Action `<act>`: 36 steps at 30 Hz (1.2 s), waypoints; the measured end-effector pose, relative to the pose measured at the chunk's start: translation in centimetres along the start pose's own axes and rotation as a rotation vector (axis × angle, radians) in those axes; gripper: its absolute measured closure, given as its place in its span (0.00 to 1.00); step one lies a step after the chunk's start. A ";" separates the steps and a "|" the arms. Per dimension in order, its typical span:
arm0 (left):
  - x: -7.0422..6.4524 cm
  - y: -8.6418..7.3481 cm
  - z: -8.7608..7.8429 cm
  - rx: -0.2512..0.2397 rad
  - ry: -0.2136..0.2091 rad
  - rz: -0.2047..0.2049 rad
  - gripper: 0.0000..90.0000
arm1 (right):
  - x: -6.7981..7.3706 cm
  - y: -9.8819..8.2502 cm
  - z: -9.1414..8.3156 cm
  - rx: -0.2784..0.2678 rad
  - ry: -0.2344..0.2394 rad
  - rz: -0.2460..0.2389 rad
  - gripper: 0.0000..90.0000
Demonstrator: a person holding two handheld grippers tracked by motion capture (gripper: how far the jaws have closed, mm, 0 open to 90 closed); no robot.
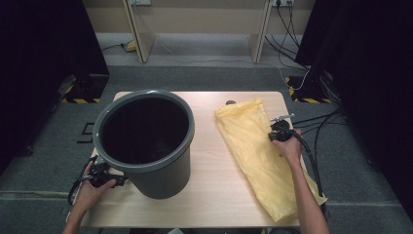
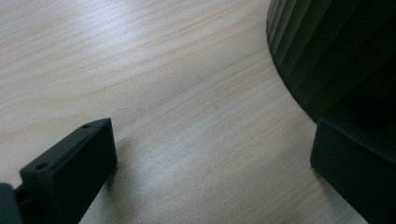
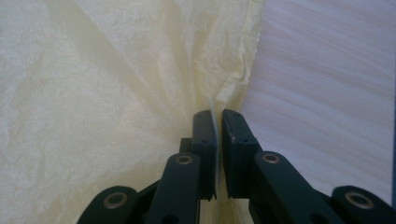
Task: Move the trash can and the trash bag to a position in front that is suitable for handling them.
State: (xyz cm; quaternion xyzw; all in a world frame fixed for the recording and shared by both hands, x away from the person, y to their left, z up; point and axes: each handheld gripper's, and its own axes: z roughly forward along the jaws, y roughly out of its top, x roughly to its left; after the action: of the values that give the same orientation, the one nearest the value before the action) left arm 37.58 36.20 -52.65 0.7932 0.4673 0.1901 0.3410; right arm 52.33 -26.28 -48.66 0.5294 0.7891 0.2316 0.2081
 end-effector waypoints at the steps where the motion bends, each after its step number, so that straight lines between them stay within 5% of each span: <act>1: 0.0 0.0 0.0 0.000 0.000 0.000 0.00 | -0.3 -0.1 0.0 -0.003 0.000 0.033 0.88; 3: 0.0 0.0 0.0 0.000 0.000 0.000 0.00 | -0.6 -0.4 -0.2 0.008 0.019 0.074 0.73; 4: 0.0 0.0 0.0 0.000 0.000 0.000 0.00 | -0.5 -0.6 -0.5 0.024 0.029 0.099 0.57; 7: 0.0 0.0 0.0 0.000 0.001 0.000 0.00 | -0.4 -1.4 -2.1 -0.009 0.033 0.088 0.42; 10: 0.0 0.0 0.0 0.000 0.001 0.000 0.00 | -1.1 -2.6 -4.5 -0.061 0.056 0.089 0.40; 12: 0.0 0.0 0.0 0.002 0.001 0.001 0.00 | -1.3 -3.0 -5.1 -0.061 0.063 0.089 0.39; 13: 0.0 0.0 0.0 0.002 0.001 0.001 0.00 | -2.0 -4.7 -6.5 -0.044 0.079 0.103 0.41; 20: 0.0 0.0 0.0 0.002 0.001 0.001 0.00 | -2.3 -9.0 -7.7 0.028 0.089 0.140 0.44; 24: 0.0 0.1 0.1 0.002 0.002 0.000 0.00 | -0.7 -11.2 -7.6 0.027 0.129 0.133 0.42; 29: 0.0 0.1 0.1 0.001 0.001 0.000 0.00 | 2.8 -11.4 -9.0 0.008 0.219 0.120 0.38; 36: 0.0 0.1 0.1 0.002 0.003 0.000 0.00 | 2.0 -8.5 -9.5 -0.072 0.174 0.099 0.35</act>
State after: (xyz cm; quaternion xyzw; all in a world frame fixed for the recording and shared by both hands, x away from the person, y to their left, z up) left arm 37.68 36.14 -52.64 0.7931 0.4681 0.1910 0.3396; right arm 39.89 -28.58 -46.18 0.5376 0.7684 0.3150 0.1460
